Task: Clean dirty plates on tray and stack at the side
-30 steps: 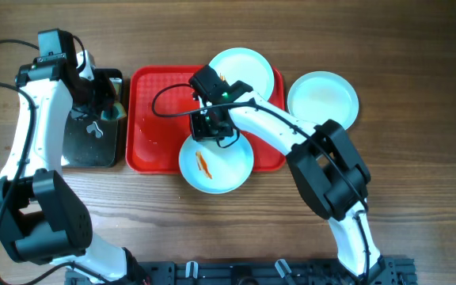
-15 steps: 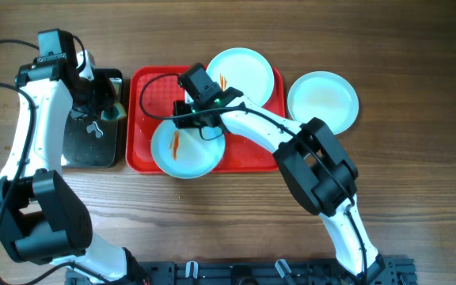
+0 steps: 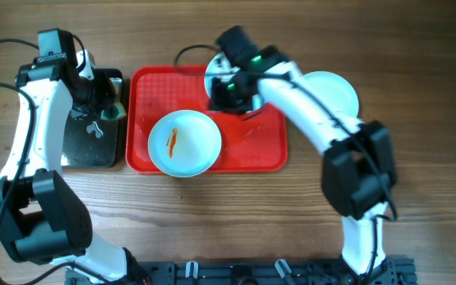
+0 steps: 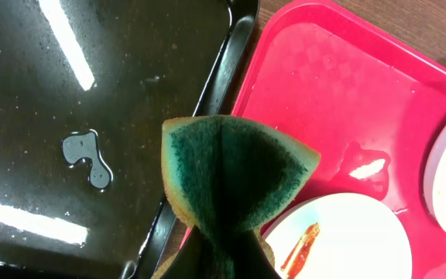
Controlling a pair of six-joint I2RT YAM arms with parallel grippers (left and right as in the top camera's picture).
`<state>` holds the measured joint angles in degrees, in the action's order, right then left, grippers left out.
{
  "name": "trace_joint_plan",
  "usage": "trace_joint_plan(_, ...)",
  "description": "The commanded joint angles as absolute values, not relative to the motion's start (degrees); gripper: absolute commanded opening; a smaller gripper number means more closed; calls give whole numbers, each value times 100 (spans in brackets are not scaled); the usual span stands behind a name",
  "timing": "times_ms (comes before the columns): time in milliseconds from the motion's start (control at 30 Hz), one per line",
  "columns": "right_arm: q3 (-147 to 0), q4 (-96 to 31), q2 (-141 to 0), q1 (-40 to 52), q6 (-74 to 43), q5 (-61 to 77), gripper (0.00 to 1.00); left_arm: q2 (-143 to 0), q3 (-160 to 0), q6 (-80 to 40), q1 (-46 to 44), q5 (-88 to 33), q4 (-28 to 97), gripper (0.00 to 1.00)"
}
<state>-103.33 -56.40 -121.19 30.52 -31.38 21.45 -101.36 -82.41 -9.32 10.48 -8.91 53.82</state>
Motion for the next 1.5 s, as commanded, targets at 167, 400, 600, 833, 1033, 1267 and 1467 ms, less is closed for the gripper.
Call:
trace_joint_plan(167,-9314,-5852,-12077,3151,-3044,2281,30,-10099,-8278,-987,1022,-958,5371,4)
trace_joint_plan(400,-8995,-5341,-12077,3474,-3363,2401,27,-10099,-8278,-987,1022,-958,5367,4)
trace_joint_plan(600,-8954,-5258,-12348,3671,-3605,2169,26,-10099,-8278,-987,1022,-958,5367,4)
trace_joint_plan(833,-8956,-5109,-12416,3680,-3627,2189,13,-10099,-8278,-987,1022,-958,5367,4)
trace_joint_plan(1033,-8956,-4630,-12420,3680,-3656,2185,13,-10099,-8278,-987,1022,-958,5365,4)
trace_joint_plan(1267,-8956,-4329,-12551,3680,-3813,2038,13,-10099,-8278,-987,1022,-961,5367,4)
trace_joint_plan(1467,-9000,-4077,-12720,3682,-4069,2053,14,-10099,-8278,-987,1022,-961,5367,4)
